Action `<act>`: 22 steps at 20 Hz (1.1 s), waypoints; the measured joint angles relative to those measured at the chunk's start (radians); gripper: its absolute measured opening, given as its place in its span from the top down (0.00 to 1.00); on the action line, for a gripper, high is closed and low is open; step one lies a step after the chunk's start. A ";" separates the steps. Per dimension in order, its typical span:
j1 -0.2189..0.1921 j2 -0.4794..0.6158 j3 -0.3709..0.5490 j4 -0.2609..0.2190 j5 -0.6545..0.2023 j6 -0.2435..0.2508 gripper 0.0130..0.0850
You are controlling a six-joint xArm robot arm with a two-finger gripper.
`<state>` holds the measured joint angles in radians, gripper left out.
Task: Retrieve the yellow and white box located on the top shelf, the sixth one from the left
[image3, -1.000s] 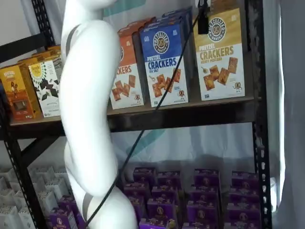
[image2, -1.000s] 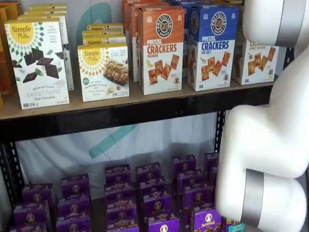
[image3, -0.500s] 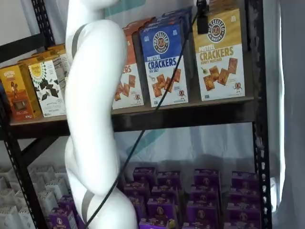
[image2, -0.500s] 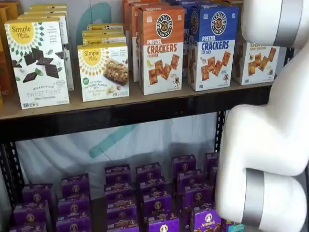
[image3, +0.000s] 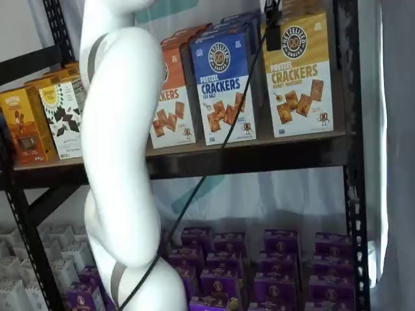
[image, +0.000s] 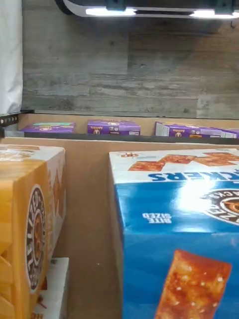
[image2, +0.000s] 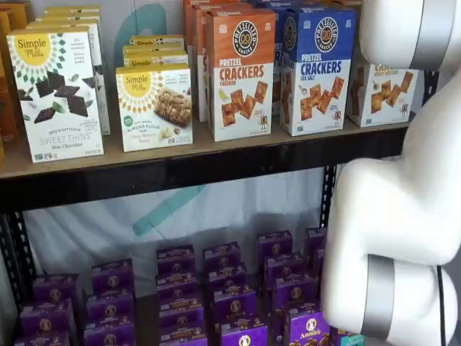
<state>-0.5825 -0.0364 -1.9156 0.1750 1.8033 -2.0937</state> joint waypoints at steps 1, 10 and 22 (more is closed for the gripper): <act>-0.002 -0.004 0.006 0.002 -0.004 -0.001 0.00; -0.010 -0.017 0.022 0.008 -0.019 -0.009 0.17; -0.026 -0.025 0.029 0.019 -0.025 -0.022 0.28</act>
<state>-0.6087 -0.0612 -1.8867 0.1944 1.7779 -2.1158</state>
